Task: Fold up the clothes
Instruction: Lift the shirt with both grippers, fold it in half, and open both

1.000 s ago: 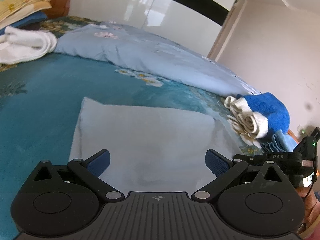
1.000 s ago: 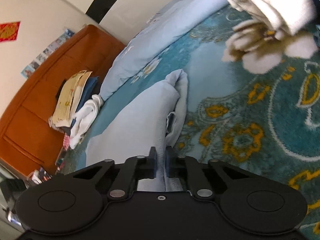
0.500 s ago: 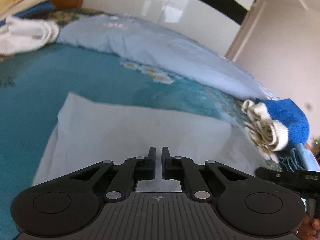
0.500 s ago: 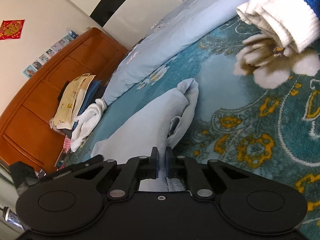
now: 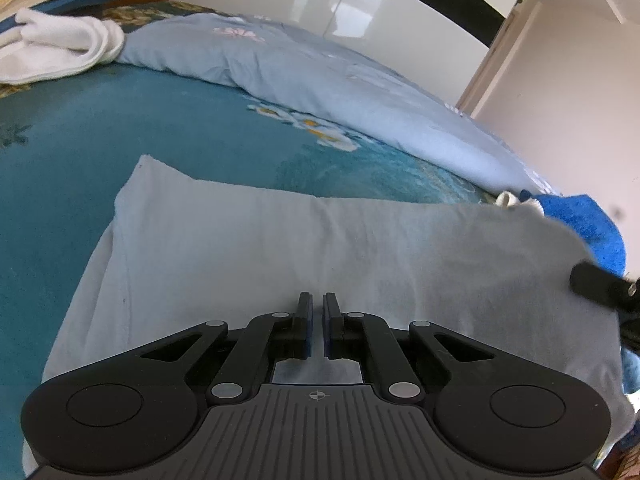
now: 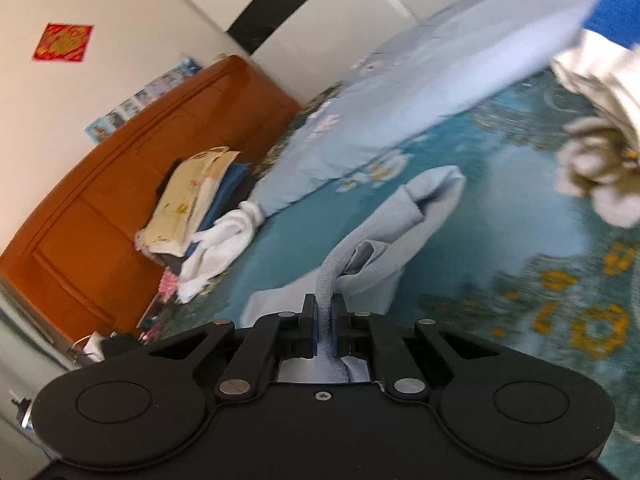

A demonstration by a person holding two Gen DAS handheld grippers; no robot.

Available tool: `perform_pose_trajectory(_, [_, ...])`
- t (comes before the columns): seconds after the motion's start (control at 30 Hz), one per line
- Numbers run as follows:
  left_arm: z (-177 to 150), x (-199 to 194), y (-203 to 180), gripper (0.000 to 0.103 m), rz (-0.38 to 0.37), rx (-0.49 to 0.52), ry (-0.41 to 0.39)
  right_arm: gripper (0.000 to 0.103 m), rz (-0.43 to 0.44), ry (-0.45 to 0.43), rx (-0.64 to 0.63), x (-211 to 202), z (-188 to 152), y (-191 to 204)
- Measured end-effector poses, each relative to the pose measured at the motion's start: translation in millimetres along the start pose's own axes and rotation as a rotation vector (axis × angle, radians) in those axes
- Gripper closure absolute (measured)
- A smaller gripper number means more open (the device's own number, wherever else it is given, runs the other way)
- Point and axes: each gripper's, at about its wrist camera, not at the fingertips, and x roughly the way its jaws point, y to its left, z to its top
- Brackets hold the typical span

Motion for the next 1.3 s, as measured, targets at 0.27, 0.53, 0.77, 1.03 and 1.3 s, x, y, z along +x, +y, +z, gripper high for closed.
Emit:
perform_pose_trajectory(0.27, [0.1, -11.5, 15.7, 0.099, -0.064, -0.055, -0.001, 0.094, 0.091, 0.062, -0.077, 41.0, 0.2, 59.2])
perform_pose_trajectory(0.53, [7.8, -81.7, 62.6, 0.099, 0.051, -0.07, -0.127, 0.094, 0.108, 0.192, -0.137, 95.2, -17.0, 95.1])
perform_pose_trajectory(0.77, [11.6, -110.0, 103.3, 0.098, 0.13, -0.155, -0.173, 0.094, 0.057, 0.296, -0.152, 145.6, -32.8, 108.0])
perform_pose_trajectory(1.03, [8.3, -115.8, 115.8, 0.094, 0.153, -0.185, -0.161, 0.092, -0.004, 0.399, -0.184, 181.9, -55.0, 116.1])
perform_pose_trajectory(1.3, [9.6, -110.7, 113.0, 0.087, 0.142, -0.166, -0.151, 0.081, -0.024, 0.411, -0.244, 185.1, -59.2, 128.6])
